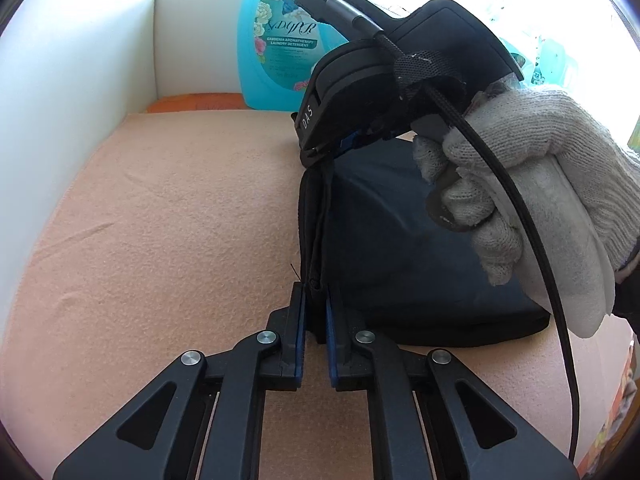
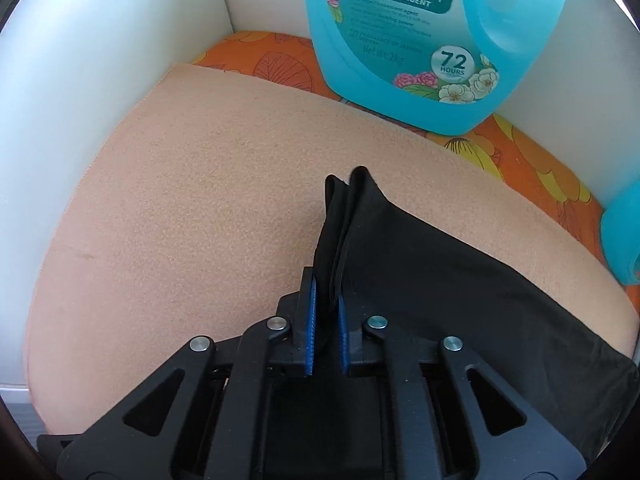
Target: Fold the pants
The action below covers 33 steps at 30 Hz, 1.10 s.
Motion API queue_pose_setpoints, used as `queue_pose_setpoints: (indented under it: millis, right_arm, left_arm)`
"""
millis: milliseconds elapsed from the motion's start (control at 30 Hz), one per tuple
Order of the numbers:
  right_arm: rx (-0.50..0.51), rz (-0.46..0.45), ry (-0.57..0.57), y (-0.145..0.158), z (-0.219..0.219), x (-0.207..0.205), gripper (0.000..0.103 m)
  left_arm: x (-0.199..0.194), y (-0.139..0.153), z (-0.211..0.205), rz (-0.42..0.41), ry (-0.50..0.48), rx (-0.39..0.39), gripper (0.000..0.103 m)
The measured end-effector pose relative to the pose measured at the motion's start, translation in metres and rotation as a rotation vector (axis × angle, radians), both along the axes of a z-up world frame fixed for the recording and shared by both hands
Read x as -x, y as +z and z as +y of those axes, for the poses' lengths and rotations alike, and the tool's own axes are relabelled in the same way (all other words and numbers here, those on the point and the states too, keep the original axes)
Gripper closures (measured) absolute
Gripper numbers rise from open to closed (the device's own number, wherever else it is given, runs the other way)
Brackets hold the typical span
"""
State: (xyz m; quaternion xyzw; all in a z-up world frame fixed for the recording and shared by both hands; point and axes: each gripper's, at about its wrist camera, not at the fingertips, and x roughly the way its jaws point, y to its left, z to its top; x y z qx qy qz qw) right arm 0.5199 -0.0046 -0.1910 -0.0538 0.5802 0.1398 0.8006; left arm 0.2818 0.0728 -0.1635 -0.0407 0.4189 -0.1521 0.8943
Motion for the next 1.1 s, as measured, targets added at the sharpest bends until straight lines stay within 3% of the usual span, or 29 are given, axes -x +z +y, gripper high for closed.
queue_pose_setpoints:
  millis: [233,533,800,1100]
  right_arm:
    - [-0.160,0.019,-0.039,0.011,-0.029,0.000,0.097]
    - [-0.308,-0.051,-0.058,0.061,-0.072,0.008,0.098]
    - [-0.376,-0.122,-0.106,0.099,-0.136,0.023,0.098]
    - [-0.387,-0.178,-0.173,0.124,-0.223,0.045,0.098]
  left_arm:
    - [0.015,0.009,-0.014,-0.034,-0.028,-0.002,0.096]
    - [0.032,0.051,-0.034,-0.118,-0.088,0.043,0.096]
    - [0.034,0.100,-0.069,-0.200,-0.154,0.049,0.097]
    - [0.028,0.112,-0.136,-0.209,-0.258,0.080,0.097]
